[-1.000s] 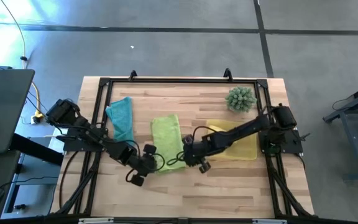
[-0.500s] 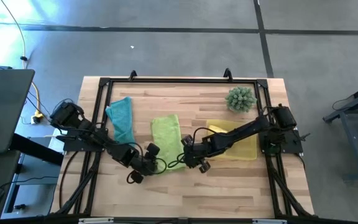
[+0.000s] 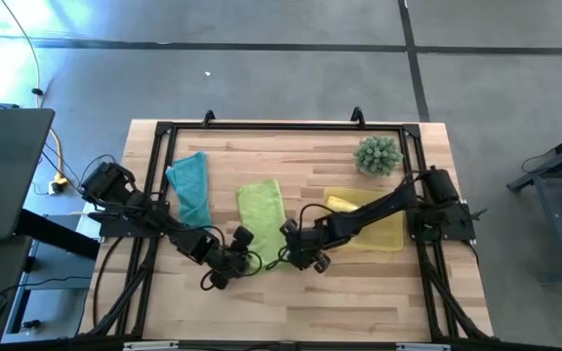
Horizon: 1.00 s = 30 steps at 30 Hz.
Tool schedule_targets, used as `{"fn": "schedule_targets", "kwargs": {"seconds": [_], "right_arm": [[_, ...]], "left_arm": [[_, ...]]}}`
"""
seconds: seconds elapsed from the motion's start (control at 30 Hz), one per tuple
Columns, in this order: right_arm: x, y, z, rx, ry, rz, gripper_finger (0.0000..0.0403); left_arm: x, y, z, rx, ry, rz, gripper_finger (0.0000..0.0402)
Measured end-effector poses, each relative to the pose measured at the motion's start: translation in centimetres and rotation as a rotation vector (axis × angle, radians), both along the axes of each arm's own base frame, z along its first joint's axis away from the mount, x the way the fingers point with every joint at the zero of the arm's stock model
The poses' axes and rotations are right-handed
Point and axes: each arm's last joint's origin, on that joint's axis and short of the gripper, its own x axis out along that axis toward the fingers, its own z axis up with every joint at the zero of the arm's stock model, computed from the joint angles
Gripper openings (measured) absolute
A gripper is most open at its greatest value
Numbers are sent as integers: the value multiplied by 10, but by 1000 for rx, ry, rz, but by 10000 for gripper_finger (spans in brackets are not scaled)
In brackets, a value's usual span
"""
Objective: Roll microfiber towels into tight, uniform cylinder then place into a basket
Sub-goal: Roll the green microfiber towel
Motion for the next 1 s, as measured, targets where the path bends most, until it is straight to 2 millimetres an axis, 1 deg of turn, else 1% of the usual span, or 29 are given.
{"fn": "schedule_targets", "kwargs": {"seconds": [0.1,0.3,0.5,0.6,0.67,0.83,0.9,1.0], "right_arm": [[0,4,-10,-23,20,37,185],[2,12,-15,-35,1,65,165],[4,11,-18,-8,-7,-3,125],[5,12,-20,9,-5,-12,96],[5,14,-23,14,-3,-16,74],[6,15,-24,73,4,-102,14],[6,16,-24,101,8,-128,5],[7,16,-23,165,15,-156,8]], "left_arm": [[0,-3,0,-34,-15,32,129],[0,-7,0,-55,-21,16,129],[3,-10,-1,-109,-28,-6,123],[4,-10,-3,-136,-31,6,102],[4,-11,-3,-147,-31,15,81],[3,-12,-3,-175,-28,45,25],[2,-14,-3,-175,-32,50,8],[1,-18,-2,-189,-43,73,5]]}}
